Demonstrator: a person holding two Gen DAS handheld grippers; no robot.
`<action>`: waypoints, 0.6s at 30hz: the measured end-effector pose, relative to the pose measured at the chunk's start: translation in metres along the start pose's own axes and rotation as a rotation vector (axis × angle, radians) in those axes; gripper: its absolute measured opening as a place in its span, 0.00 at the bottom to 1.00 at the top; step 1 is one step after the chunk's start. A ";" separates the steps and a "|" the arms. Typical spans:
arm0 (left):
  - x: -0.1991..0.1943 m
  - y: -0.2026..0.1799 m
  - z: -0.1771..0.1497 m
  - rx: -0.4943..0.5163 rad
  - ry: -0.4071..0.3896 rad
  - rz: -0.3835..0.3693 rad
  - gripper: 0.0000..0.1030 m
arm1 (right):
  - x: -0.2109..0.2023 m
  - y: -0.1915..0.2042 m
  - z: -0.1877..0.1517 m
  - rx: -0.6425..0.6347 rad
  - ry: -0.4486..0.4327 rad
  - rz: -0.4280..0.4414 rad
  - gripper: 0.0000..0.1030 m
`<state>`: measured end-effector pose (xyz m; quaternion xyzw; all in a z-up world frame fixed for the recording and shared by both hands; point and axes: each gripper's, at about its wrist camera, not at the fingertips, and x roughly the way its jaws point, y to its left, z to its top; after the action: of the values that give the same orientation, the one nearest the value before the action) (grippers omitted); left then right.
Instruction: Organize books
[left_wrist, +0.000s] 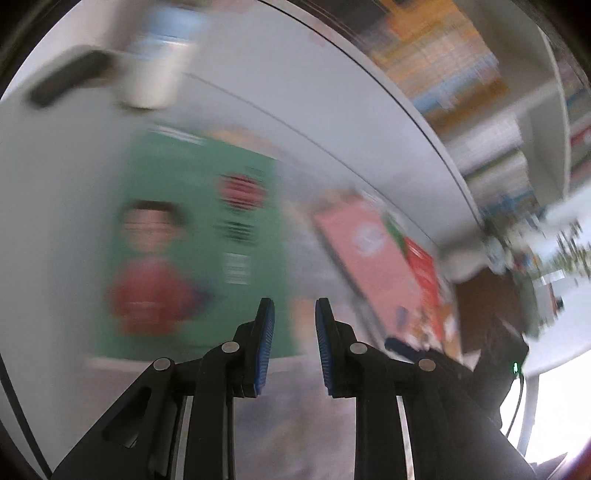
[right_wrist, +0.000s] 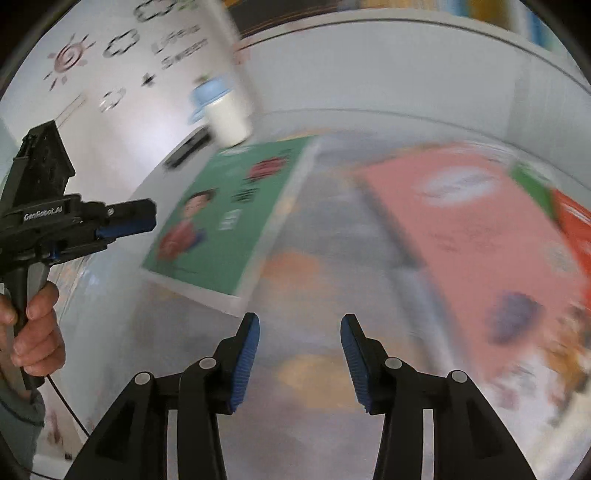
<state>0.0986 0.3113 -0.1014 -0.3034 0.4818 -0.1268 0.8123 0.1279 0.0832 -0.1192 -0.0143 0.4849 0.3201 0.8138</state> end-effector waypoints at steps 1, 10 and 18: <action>0.014 -0.014 -0.001 0.025 0.025 -0.017 0.19 | -0.008 -0.015 0.000 0.017 -0.015 -0.029 0.45; 0.130 -0.079 0.011 0.080 0.180 0.043 0.19 | -0.042 -0.166 0.027 0.217 -0.116 -0.241 0.55; 0.166 -0.072 0.018 0.024 0.240 0.072 0.20 | -0.011 -0.212 0.055 0.271 -0.089 -0.193 0.55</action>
<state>0.2036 0.1790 -0.1681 -0.2586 0.5847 -0.1389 0.7563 0.2806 -0.0726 -0.1418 0.0629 0.4836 0.1725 0.8558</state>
